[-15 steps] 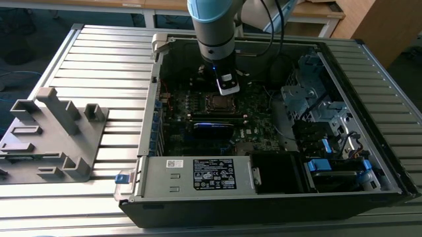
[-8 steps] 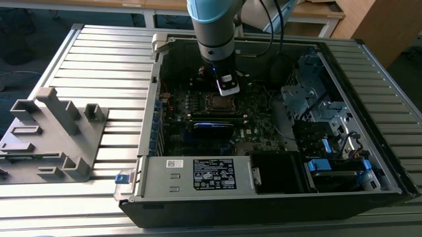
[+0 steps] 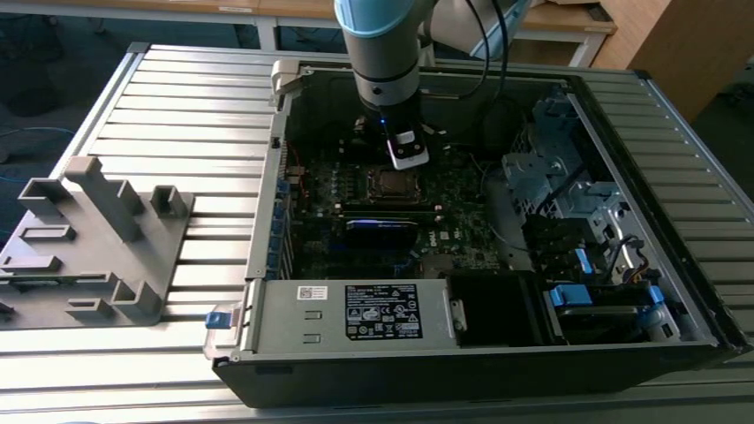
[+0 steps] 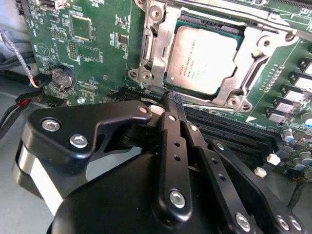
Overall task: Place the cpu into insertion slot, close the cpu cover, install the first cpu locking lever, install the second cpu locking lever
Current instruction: 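Install the first cpu locking lever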
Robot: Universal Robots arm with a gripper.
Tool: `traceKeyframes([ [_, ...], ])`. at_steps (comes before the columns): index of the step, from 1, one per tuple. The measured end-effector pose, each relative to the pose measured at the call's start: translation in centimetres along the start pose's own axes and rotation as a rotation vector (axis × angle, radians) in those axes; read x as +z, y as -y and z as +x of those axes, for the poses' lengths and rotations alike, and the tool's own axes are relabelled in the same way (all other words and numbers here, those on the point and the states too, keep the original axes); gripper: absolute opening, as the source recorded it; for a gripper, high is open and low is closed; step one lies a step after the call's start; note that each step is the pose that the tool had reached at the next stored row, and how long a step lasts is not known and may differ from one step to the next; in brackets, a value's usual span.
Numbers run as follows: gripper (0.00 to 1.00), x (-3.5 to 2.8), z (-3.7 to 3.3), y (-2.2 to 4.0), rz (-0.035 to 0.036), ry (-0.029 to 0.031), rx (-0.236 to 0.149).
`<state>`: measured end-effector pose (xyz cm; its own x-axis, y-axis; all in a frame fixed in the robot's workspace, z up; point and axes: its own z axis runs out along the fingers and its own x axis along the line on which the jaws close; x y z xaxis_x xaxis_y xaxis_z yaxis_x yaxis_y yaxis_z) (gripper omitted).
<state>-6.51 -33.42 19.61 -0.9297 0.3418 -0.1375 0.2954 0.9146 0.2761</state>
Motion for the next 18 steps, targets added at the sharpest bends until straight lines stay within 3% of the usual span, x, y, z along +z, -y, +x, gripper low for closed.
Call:
traceKeyframes([
  [6,0.11,-0.25,-0.03,-0.07,-0.0040,-0.0014,0.001],
  [15,0.11,-0.35,0.39,0.05,-0.0179,-0.0040,0.004],
  [18,0.11,-0.54,0.39,0.00,-0.0301,-0.0077,0.007],
])
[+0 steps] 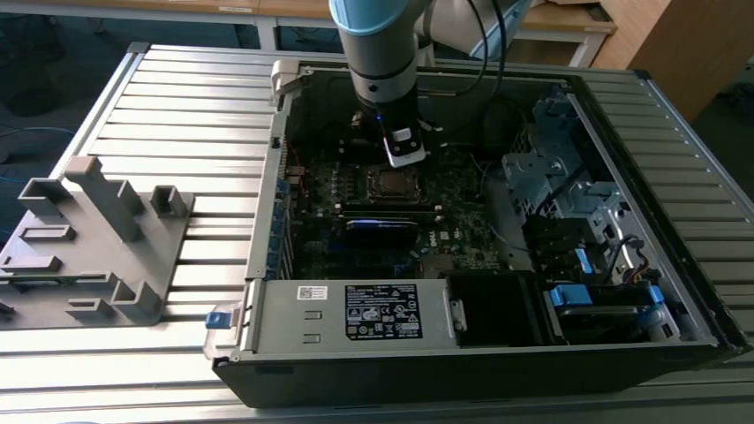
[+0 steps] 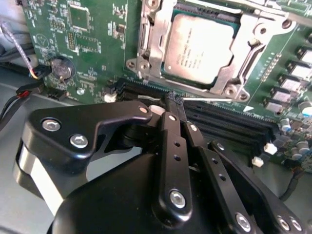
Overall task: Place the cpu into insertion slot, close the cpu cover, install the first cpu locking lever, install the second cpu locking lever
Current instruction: 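Install the first cpu locking lever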
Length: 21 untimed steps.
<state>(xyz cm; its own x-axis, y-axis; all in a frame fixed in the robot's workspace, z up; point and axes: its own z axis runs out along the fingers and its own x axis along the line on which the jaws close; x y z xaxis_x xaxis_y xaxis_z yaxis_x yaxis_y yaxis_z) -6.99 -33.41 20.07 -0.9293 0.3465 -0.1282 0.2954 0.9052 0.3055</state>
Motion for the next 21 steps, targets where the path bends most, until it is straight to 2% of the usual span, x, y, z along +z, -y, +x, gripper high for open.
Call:
traceKeyframes([
  [2,0.11,-0.15,-0.02,-0.05,-0.0072,-0.0023,0.002],
  [6,0.11,-0.16,0.00,-0.04,-0.0162,-0.0045,0.004],
  [10,0.11,-0.03,0.12,0.11,-0.0223,0.0040,0.002],
  [21,0.11,0.15,0.19,0.20,-0.0241,0.0082,0.000],
])
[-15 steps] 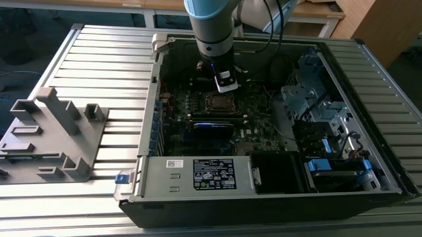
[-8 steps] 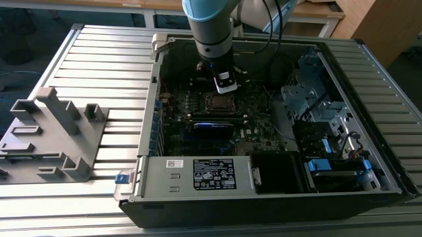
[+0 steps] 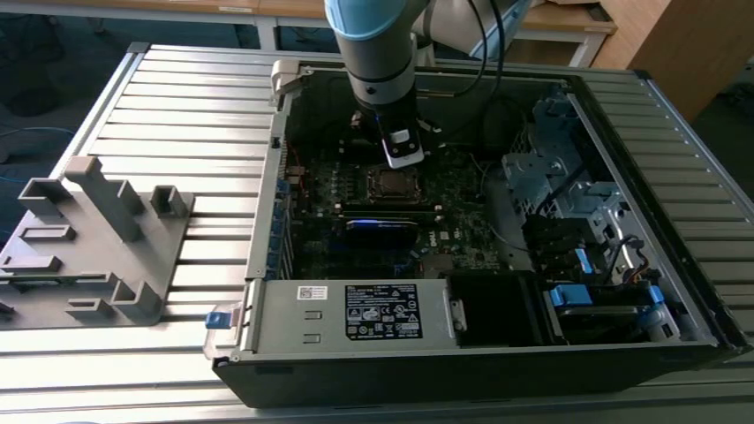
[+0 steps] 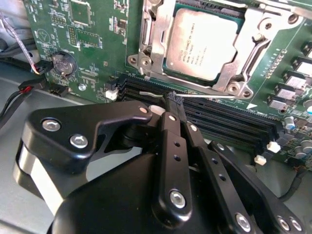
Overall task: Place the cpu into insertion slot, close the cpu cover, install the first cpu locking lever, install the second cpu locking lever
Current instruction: 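Install the first cpu locking lever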
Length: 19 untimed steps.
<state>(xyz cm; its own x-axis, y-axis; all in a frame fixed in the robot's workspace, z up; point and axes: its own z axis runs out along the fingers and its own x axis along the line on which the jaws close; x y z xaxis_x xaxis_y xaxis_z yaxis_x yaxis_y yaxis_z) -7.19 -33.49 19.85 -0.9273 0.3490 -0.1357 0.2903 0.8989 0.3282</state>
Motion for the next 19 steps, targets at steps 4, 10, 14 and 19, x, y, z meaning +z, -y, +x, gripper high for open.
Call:
traceKeyframes([
  [4,0.11,0.10,0.01,0.03,-0.0012,0.0019,0.000],
  [10,0.11,0.13,0.02,0.04,-0.0012,0.0025,-0.001],
  [14,0.11,0.21,0.03,0.07,-0.0013,0.0026,-0.001],
  [19,0.11,0.23,0.00,0.06,-0.0012,0.0025,-0.001],
])
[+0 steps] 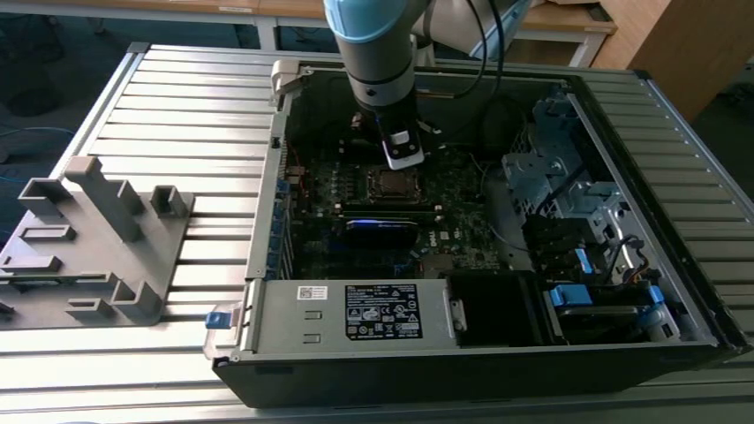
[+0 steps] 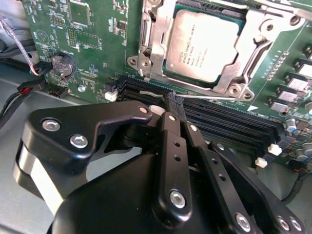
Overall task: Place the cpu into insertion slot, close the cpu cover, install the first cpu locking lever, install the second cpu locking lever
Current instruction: 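Install the first cpu locking lever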
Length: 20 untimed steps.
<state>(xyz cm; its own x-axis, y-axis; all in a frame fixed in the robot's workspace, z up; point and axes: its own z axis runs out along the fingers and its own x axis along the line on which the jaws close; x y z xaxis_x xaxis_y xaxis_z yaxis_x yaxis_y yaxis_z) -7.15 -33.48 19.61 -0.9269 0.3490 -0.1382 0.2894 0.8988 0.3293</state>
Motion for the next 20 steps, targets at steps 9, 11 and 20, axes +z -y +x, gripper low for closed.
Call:
traceKeyframes([
  [9,0.11,0.12,-0.15,-0.03,-0.0002,0.0001,0.000],
  [11,0.11,0.19,-0.14,0.00,0.0001,0.0000,0.000],
  [20,0.11,0.47,-0.27,0.20,0.0067,0.0020,-0.002],
])
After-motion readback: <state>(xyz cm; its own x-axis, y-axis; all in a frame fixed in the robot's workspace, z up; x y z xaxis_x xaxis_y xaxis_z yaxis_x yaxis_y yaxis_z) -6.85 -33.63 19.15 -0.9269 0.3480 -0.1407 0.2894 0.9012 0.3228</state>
